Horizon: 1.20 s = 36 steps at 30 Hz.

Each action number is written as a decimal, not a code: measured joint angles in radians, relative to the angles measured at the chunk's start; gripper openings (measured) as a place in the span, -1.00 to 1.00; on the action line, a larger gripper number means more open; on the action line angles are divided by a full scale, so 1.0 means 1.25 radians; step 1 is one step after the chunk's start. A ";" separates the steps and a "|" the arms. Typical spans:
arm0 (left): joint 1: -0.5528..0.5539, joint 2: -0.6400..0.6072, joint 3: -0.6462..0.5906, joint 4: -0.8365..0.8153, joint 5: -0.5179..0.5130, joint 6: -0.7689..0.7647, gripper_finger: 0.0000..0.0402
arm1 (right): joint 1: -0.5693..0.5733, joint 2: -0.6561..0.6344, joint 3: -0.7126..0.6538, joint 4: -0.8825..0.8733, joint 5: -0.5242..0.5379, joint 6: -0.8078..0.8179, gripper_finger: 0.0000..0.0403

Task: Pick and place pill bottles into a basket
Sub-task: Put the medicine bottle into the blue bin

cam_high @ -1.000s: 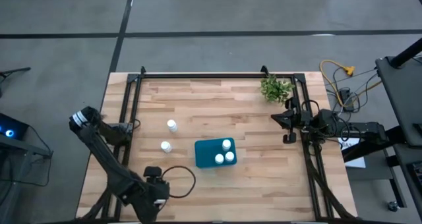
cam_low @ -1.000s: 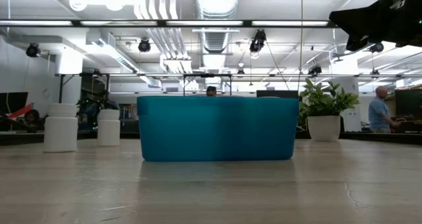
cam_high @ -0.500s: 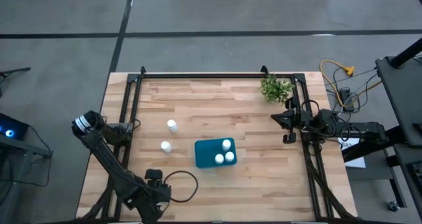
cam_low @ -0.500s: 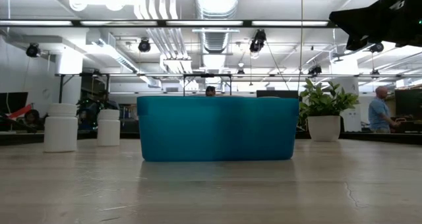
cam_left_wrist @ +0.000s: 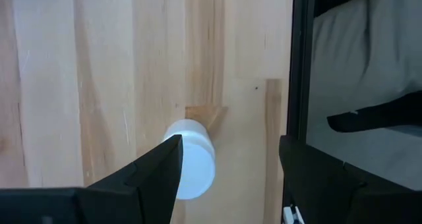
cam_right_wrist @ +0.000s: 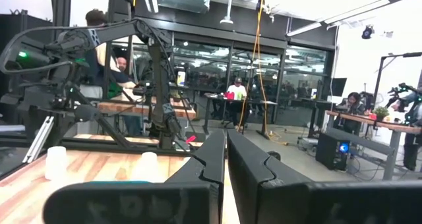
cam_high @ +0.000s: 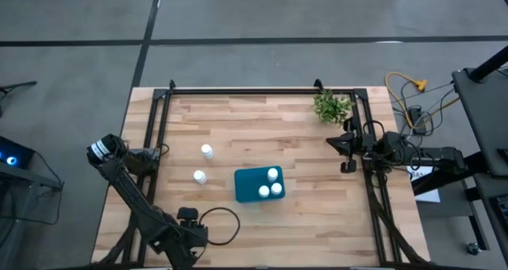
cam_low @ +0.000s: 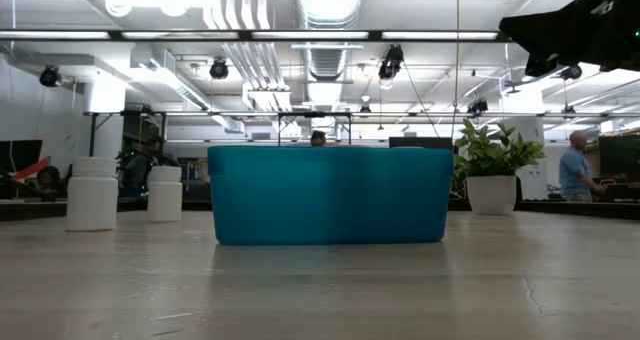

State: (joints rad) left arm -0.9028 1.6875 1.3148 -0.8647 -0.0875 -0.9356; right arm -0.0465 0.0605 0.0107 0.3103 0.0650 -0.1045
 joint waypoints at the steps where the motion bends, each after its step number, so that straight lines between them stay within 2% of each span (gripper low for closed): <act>1: 0.000 0.000 0.000 0.000 0.000 0.000 0.17 | 0.000 0.000 0.000 0.000 0.000 0.000 -0.96; 11: 0.005 0.000 -0.009 -0.021 -0.002 -0.001 0.17 | 0.000 0.000 0.000 0.000 0.000 0.000 -0.96; 19: 0.005 0.000 -0.009 -0.125 0.000 -0.023 0.17 | 0.000 0.000 0.000 0.000 0.000 0.000 -0.96; 36: 0.003 0.001 -0.010 -0.071 0.003 -0.021 0.17 | 0.000 0.000 0.000 0.000 0.000 -0.001 -0.96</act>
State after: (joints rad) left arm -0.8986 1.6882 1.3020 -0.9537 -0.0837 -0.9623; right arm -0.0465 0.0605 0.0109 0.3099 0.0650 -0.1055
